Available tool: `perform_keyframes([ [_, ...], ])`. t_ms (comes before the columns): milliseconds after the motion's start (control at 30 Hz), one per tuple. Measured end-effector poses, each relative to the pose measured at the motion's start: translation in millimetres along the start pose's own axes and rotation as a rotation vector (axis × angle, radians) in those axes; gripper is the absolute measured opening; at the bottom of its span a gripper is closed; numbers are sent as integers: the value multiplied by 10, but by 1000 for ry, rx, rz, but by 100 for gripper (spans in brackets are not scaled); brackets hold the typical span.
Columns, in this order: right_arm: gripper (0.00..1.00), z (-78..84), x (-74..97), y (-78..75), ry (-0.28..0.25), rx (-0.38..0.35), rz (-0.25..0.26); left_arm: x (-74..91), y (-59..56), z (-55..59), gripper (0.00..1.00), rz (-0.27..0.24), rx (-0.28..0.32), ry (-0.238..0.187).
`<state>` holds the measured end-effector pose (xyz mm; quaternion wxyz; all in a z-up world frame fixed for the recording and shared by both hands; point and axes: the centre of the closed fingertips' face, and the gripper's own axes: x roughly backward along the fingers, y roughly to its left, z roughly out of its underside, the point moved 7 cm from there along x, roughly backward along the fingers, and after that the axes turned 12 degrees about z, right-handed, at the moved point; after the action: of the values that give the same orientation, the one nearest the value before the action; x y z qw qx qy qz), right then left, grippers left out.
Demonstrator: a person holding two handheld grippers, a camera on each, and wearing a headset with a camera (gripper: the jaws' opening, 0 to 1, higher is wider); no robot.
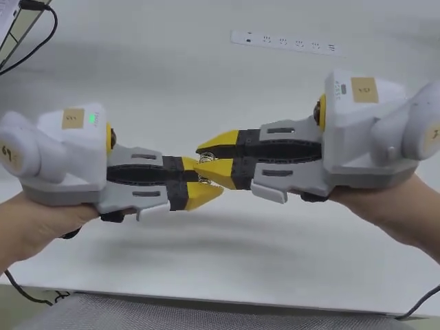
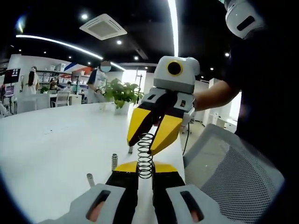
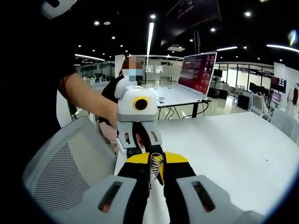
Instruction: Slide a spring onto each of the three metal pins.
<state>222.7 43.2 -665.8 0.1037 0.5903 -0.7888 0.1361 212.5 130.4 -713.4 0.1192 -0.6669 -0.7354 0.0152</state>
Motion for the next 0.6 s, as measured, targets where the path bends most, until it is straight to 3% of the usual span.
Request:
perform_keyframes([
  [267, 7, 10, -42, -15, 14, 33, -1, 18, 35, 29, 5, -30, 4, -1],
  [600, 7, 42, -43, -38, 23, 45, 9, -1, 31, 47, 14, -27, 8, -5],
])
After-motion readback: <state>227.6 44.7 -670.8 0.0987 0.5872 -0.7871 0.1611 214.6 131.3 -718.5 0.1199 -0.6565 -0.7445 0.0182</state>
